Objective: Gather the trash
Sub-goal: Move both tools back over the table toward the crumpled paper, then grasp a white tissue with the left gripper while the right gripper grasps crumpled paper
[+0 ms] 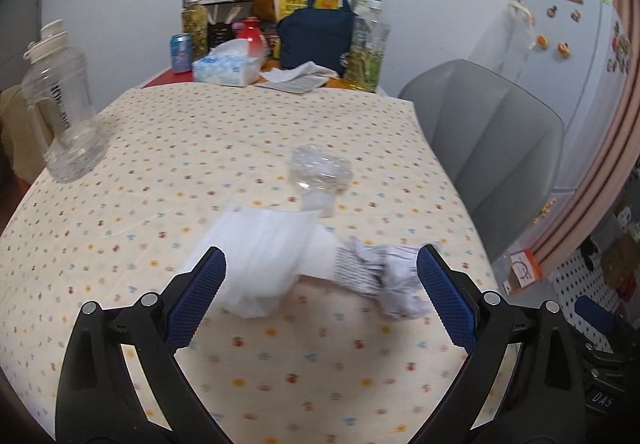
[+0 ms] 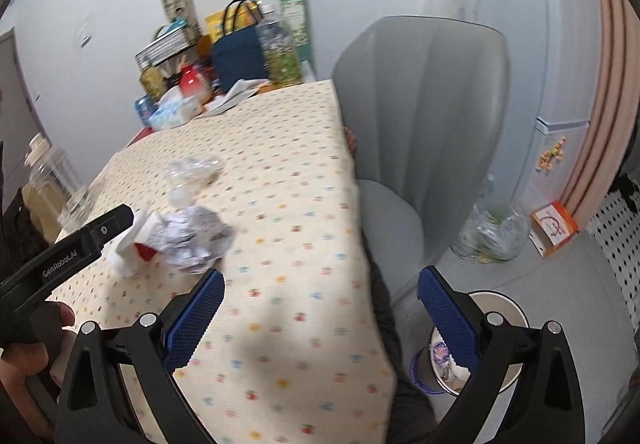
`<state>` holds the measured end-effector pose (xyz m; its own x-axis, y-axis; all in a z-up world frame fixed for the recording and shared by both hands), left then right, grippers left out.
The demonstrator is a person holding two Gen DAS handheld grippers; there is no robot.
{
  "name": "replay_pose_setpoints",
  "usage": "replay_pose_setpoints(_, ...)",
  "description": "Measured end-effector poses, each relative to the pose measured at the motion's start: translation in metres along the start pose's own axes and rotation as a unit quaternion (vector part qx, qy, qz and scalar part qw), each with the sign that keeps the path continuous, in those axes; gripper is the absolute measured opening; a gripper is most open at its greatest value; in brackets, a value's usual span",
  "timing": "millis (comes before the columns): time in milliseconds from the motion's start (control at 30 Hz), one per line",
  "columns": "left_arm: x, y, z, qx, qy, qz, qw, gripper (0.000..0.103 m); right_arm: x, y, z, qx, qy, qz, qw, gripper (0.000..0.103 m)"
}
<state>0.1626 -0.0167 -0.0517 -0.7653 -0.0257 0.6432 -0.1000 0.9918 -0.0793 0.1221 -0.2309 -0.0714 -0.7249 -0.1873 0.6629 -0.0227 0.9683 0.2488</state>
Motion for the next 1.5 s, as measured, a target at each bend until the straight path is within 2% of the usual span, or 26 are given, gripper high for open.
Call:
replay_pose_setpoints(200,-0.007,0.042,0.004,0.033,0.009,0.000,0.9994,0.095,-0.011,0.036,0.002,0.027,0.009,-0.006,1.000,0.095)
replay_pose_setpoints(433,-0.020,0.045,0.016,0.021,0.026,0.011,0.9994,0.094,-0.028,0.063,0.009,0.047,0.029,-0.021,0.998,0.095)
replay_pose_setpoints(500,-0.026,0.046,0.018,0.027,0.034,0.014,0.9990,0.088,-0.032,0.070,0.009,0.054,0.033,-0.025,0.998,0.095)
replay_pose_setpoints(600,-0.036,0.048,0.022,0.035,0.049,0.019,0.9980,0.072,-0.035,0.077,0.008,0.062,0.035,-0.028,0.997,0.095)
replay_pose_setpoints(667,-0.039,0.049,0.023,0.041,0.055,0.024,0.9974,0.057,-0.036,0.079,0.008,0.064,0.037,-0.029,0.997,0.095)
replay_pose_setpoints(700,-0.041,0.049,0.023,0.043,0.057,0.028,0.9971,0.053,-0.037,0.079,0.007,0.065,0.038,-0.029,0.997,0.095)
replay_pose_setpoints(767,-0.042,0.049,0.024,0.040,0.060,0.031,0.9969,0.030,-0.039,0.081,0.007,0.068,0.039,-0.030,0.996,0.095)
replay_pose_setpoints(833,-0.041,0.051,0.022,0.038,0.060,0.031,0.9970,0.019,-0.043,0.084,0.007,0.068,0.042,-0.032,0.996,0.095)
replay_pose_setpoints(933,-0.036,0.058,0.018,0.046,0.052,0.027,0.9972,0.014,-0.048,0.091,0.007,0.075,0.046,-0.036,0.995,0.095)
replay_pose_setpoints(967,-0.035,0.061,0.017,0.048,0.051,0.025,0.9972,0.009,-0.051,0.094,0.007,0.077,0.047,-0.039,0.995,0.095)
replay_pose_setpoints(1133,-0.034,0.077,0.017,0.051,0.050,0.004,0.9975,0.005,-0.062,0.108,0.008,0.089,0.053,-0.045,0.994,0.091)
replay_pose_setpoints(1200,-0.033,0.082,0.017,0.054,0.048,-0.003,0.9974,0.004,-0.068,0.112,0.009,0.093,0.058,-0.047,0.993,0.087)
replay_pose_setpoints(1300,-0.033,0.085,0.014,0.053,0.046,-0.008,0.9975,0.004,-0.077,0.112,0.011,0.089,0.071,-0.053,0.992,0.065)
replay_pose_setpoints(1367,-0.033,0.084,0.012,0.051,0.045,-0.009,0.9976,0.004,-0.080,0.110,0.012,0.083,0.080,-0.057,0.992,0.030)
replay_pose_setpoints(1433,-0.032,0.081,0.010,0.049,0.043,-0.009,0.9979,0.004,-0.079,0.112,0.013,0.088,0.085,-0.062,0.991,0.017)
replay_pose_setpoints(1500,-0.029,0.077,0.008,0.044,0.039,-0.008,0.9982,0.004,-0.072,0.115,0.013,0.099,0.076,-0.063,0.990,0.015)
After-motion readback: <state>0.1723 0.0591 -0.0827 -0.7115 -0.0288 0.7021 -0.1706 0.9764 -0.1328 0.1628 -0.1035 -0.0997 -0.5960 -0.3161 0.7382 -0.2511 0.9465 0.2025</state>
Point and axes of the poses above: each gripper's, at about its wrist camera, not at the fingertips, and x roughly against the way its jaws point, y to its left, z to its underside, the point moved 6 cm from there along -x, roughly the way its jaws point, and after that the axes turned 4 degrees about -z, right-handed, at the moved point
